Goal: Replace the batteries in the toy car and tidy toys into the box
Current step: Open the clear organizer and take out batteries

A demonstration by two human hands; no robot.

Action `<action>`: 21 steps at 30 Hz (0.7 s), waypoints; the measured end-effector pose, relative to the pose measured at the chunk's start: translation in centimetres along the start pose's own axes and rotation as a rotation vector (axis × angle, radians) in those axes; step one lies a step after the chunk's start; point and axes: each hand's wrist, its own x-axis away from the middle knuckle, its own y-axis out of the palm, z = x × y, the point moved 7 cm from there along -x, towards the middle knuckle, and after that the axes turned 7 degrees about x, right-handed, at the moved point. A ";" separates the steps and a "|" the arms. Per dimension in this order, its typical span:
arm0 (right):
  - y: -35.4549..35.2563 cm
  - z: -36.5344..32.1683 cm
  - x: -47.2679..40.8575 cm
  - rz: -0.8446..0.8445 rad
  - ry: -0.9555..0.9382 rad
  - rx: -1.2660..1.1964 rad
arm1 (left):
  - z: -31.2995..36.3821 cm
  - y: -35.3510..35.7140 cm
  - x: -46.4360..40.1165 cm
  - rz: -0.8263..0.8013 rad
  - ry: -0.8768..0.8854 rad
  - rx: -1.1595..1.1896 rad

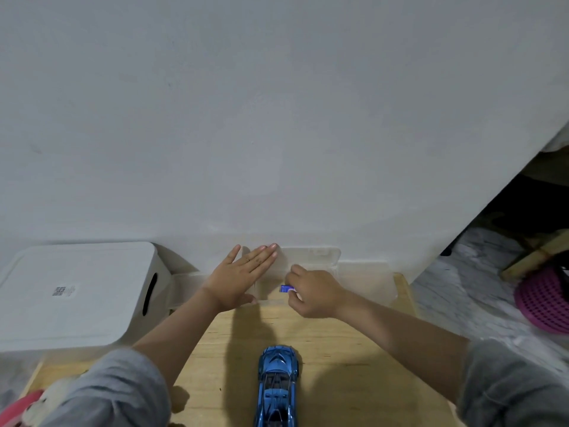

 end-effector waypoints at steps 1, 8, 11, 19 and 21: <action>0.4 -0.1 0.8 -0.016 -0.010 -0.004 | 0.1 0.1 0.0 -0.004 0.008 -0.009; 4.9 0.1 5.4 -0.194 -0.042 0.152 | 0.2 0.1 0.0 -0.061 -0.030 0.025; 5.9 0.6 6.4 -0.206 -0.013 0.184 | 0.3 0.0 0.1 -0.065 -0.037 0.016; 7.2 0.7 7.7 -0.149 0.161 0.155 | 0.6 -0.1 0.2 -0.082 -0.077 0.003; 8.1 0.9 8.0 -0.118 0.203 0.125 | 0.6 -0.1 0.2 -0.081 -0.080 0.009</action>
